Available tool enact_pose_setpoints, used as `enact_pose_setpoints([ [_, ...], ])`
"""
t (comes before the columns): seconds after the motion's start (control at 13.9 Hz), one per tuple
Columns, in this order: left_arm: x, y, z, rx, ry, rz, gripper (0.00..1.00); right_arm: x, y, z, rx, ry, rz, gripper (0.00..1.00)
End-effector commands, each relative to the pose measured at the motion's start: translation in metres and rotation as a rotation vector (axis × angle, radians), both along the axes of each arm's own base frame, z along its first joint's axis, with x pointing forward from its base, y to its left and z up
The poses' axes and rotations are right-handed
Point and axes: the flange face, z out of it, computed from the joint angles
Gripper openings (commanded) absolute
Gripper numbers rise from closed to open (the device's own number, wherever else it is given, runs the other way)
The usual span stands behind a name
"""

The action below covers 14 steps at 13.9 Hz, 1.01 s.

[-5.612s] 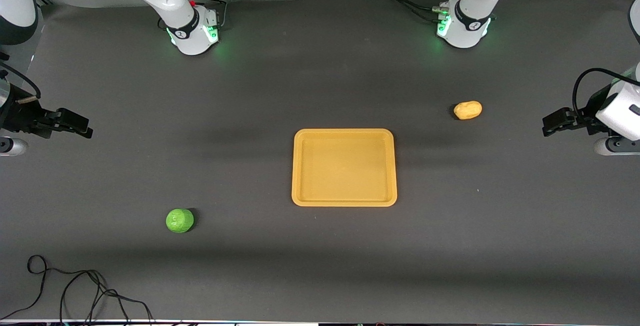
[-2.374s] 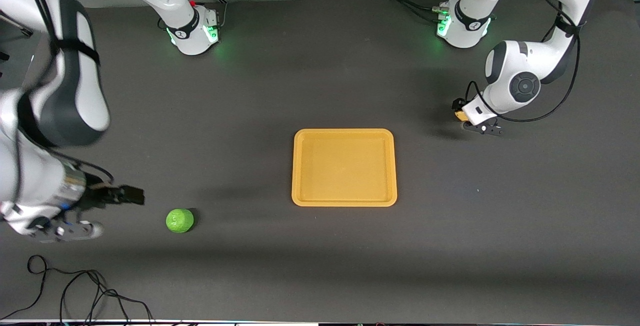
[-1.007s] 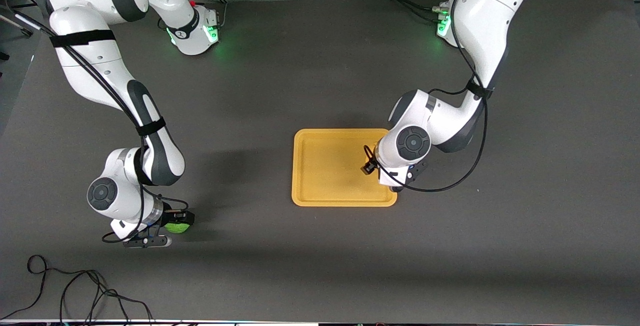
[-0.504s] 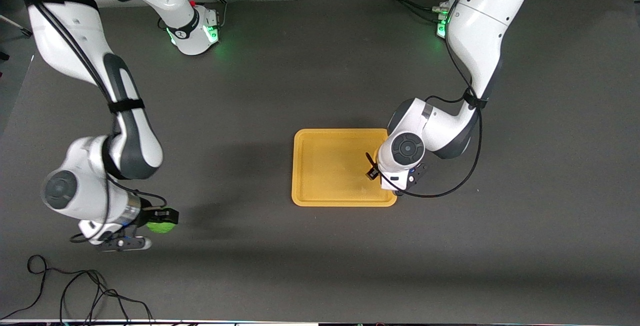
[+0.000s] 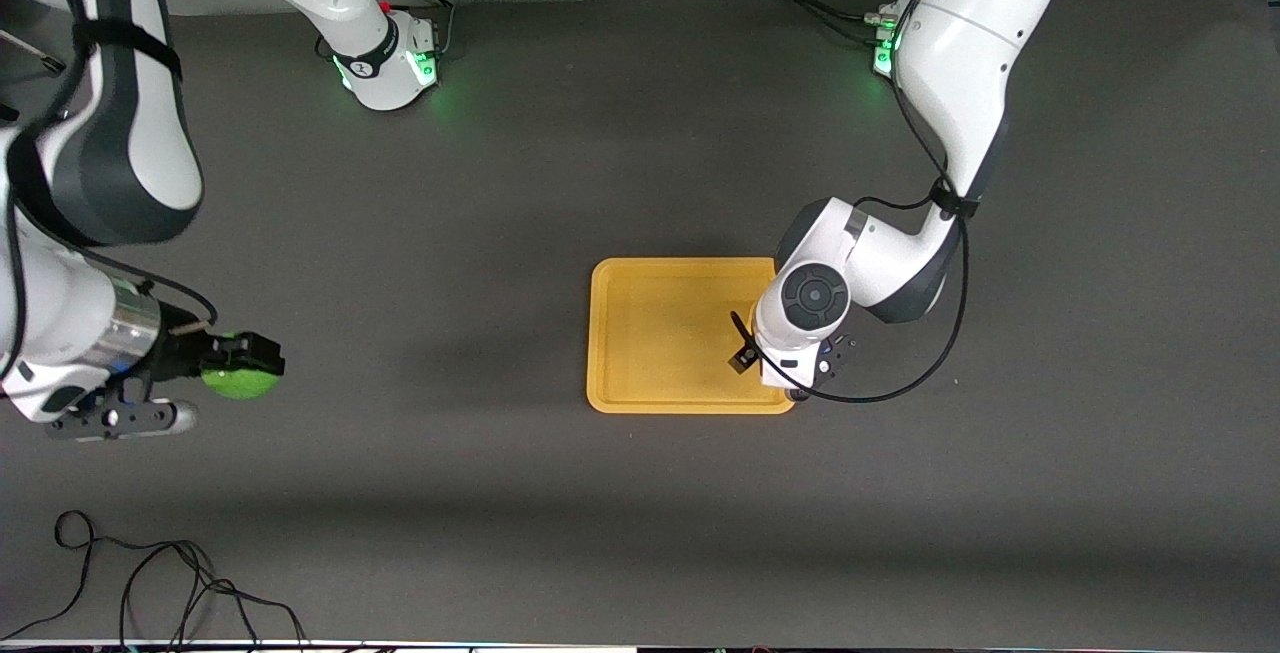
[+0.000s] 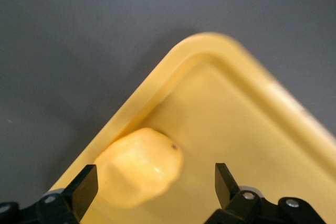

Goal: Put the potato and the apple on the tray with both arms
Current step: 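Release the potato on the tray while the right gripper lifts the apple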

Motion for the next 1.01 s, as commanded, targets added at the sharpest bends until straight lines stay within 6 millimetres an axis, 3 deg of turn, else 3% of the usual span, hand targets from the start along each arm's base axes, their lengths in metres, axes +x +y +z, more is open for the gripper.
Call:
enact_pose_setpoints([
  [0.0,0.001,0.034,0.091,0.020,-0.014,-0.053,0.99,-0.023,0.014,0.012,0.013,0.020,-0.005,0.50],
  [0.14,-0.010,0.069,0.156,0.050,0.010,-0.255,0.99,-0.034,0.075,0.014,0.007,0.025,-0.048,0.50],
  [0.29,-0.007,0.140,0.209,0.031,0.016,-0.463,0.99,-0.046,0.151,0.010,0.002,0.016,-0.101,0.50],
  [0.36,-0.006,0.172,0.223,0.021,0.012,-0.537,0.99,-0.055,0.192,0.005,0.002,0.004,-0.130,0.50],
  [0.5,-0.016,0.221,0.238,0.009,-0.012,-0.685,0.99,-0.070,0.275,-0.010,0.001,-0.005,-0.193,0.50],
  [0.72,-0.053,0.289,0.240,0.046,-0.165,-0.825,0.99,-0.095,0.396,-0.035,0.008,-0.019,-0.271,0.50],
  [0.86,-0.068,0.312,0.251,0.042,-0.157,-0.900,1.00,-0.110,0.447,-0.056,0.008,-0.021,-0.303,0.50],
  [0.94,-0.072,0.315,0.260,0.022,-0.154,-0.901,1.00,-0.119,0.468,-0.068,0.003,-0.018,-0.302,0.50],
])
